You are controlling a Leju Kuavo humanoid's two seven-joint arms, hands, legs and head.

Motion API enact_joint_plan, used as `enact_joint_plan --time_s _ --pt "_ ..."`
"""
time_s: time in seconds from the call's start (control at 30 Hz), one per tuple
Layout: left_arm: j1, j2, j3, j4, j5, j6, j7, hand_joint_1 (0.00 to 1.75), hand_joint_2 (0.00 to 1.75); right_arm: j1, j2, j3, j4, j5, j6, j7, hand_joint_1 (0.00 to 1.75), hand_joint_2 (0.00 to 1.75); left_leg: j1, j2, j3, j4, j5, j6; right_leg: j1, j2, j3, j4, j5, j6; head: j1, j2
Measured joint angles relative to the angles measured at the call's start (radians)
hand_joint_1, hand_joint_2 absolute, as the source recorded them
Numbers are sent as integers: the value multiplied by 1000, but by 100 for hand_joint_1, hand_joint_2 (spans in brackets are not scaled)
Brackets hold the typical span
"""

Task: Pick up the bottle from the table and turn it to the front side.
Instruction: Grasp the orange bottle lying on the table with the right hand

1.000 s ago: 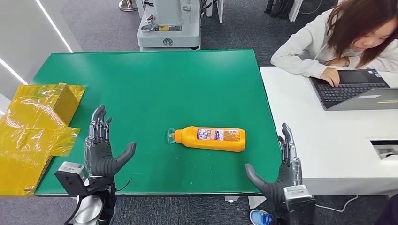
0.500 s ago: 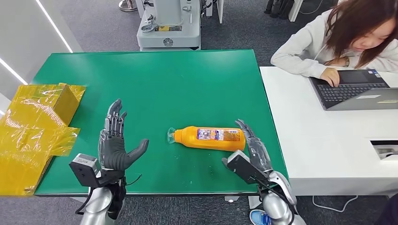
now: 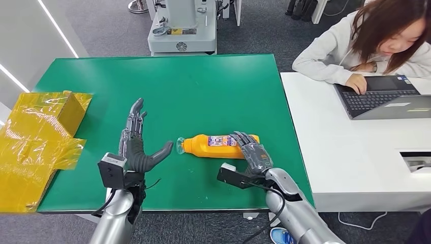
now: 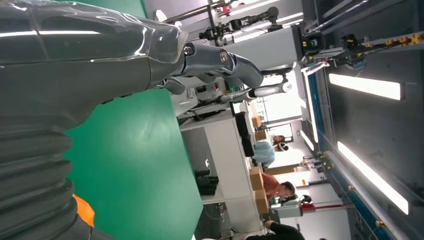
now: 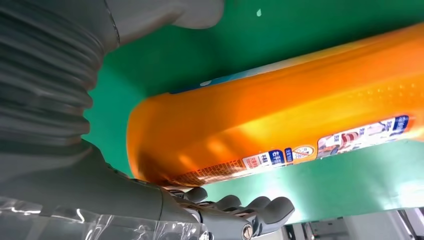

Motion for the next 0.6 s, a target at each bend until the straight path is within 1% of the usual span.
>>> enact_joint_plan --time_s 0.07,0.17,0.4,0.5,0.6 --pt "-14 2 0 24 -2 5 -4 0 175 -7 0 11 11 3 -11 -7 0 175 0 0 0 0 0 0 0 0 0 0 0 0 0 0" --pt "-40 6 0 70 15 -4 -9 0 175 -18 -2 24 19 1 -2 -11 0 175 0 0 1 0 0 0 0 0 1 0 1 0 0 0" --pt "-87 10 0 164 83 -72 -12 0 175 -63 -6 56 50 -12 55 12 0 175 0 1 1 0 0 0 0 1 1 0 1 0 0 0" --pt "-102 10 0 192 104 -90 -13 0 175 -97 -9 66 79 -43 86 15 0 175 0 1 2 0 0 0 0 1 1 0 1 0 0 0" --pt "-108 14 0 209 119 -94 -15 0 175 -127 -13 67 108 -89 92 7 0 175 0 1 2 0 0 0 0 1 2 0 1 0 0 0"
